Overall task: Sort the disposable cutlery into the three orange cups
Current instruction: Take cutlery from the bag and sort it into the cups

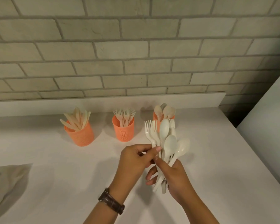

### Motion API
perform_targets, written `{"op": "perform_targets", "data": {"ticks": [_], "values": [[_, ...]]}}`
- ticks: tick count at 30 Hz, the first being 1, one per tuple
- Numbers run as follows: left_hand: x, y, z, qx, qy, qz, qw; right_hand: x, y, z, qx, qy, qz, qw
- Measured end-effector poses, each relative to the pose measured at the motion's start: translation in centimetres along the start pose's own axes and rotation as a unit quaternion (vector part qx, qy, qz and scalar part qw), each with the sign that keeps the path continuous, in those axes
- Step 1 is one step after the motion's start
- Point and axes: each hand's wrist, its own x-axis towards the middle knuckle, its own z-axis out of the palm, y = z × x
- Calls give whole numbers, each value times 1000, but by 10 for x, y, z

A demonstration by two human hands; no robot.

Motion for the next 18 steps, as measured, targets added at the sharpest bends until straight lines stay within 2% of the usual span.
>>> {"op": "perform_targets", "data": {"ticks": [5,8,11,13,15,18], "values": [[-1,-4,-2,42,74,17,996,1,0,5,-58,-1,-8,998],[2,-4,-5,54,65,18,996,2,1,6,-26,-11,-6,1000],[8,-1,-12,1,38,-6,999,5,4,2,8,-16,-11,1000],[17,3,-20,-33,43,-11,998,8,5,-2,45,7,-12,999],[33,7,-33,-65,83,-5,994,13,6,-9,76,36,-11,996],[64,13,-58,-60,166,35,984,18,8,-21,60,62,-28,996]]}}
